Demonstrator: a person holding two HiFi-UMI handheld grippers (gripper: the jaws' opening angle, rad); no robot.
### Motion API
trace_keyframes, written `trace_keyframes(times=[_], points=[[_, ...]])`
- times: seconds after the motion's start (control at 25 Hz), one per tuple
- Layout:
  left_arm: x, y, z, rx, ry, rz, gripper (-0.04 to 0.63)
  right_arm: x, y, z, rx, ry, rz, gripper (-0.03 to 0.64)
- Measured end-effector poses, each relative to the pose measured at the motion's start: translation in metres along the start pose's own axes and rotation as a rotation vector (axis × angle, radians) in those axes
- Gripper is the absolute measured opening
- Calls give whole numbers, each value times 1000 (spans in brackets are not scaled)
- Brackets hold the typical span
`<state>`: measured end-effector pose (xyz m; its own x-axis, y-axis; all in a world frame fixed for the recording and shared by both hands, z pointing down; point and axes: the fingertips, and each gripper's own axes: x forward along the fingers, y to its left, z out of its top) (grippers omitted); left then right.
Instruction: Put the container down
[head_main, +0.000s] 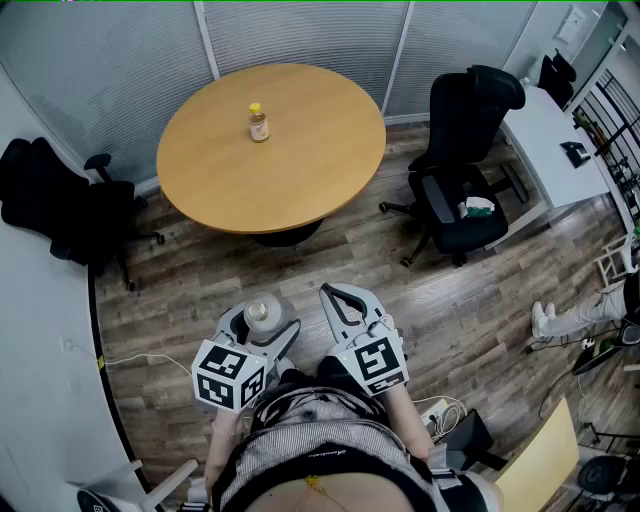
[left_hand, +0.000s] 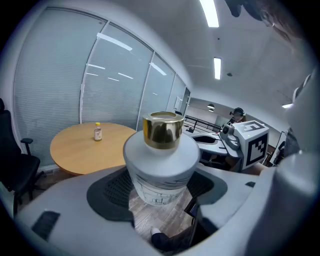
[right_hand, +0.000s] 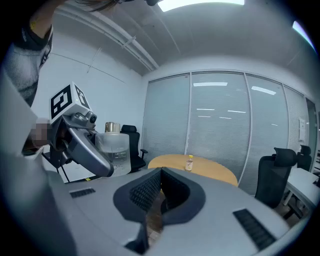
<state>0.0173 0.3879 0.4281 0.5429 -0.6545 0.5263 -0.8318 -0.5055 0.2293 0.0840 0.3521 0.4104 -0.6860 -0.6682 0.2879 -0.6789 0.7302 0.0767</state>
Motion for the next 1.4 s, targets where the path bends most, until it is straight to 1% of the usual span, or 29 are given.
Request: trace_keyframes(times=[0.44, 0.68, 1.0, 1.16, 1.2, 1.32, 1.4], points=[[9, -10, -3, 0, 14, 4, 339, -7, -10, -7, -5, -11, 2, 21], [16, -19, -4, -10, 11, 21, 339, -12, -14, -17, -32, 6, 44, 21], [27, -31, -3, -16, 0, 66, 339, -16, -22, -18, -39, -13, 100, 21], [28, -32, -7, -33, 1, 87, 339, -17, -27, -19, -76, -10, 119, 21], [27, -32, -7, -37, 2, 90, 339, -17, -27, -19, -78, -11, 122, 21], [27, -29, -9, -46, 2, 94, 339, -16, -26, -18, -33, -17, 120, 21], [27, -27, -10, -53, 3, 93, 339, -13, -26, -20, -56, -10, 125, 21]])
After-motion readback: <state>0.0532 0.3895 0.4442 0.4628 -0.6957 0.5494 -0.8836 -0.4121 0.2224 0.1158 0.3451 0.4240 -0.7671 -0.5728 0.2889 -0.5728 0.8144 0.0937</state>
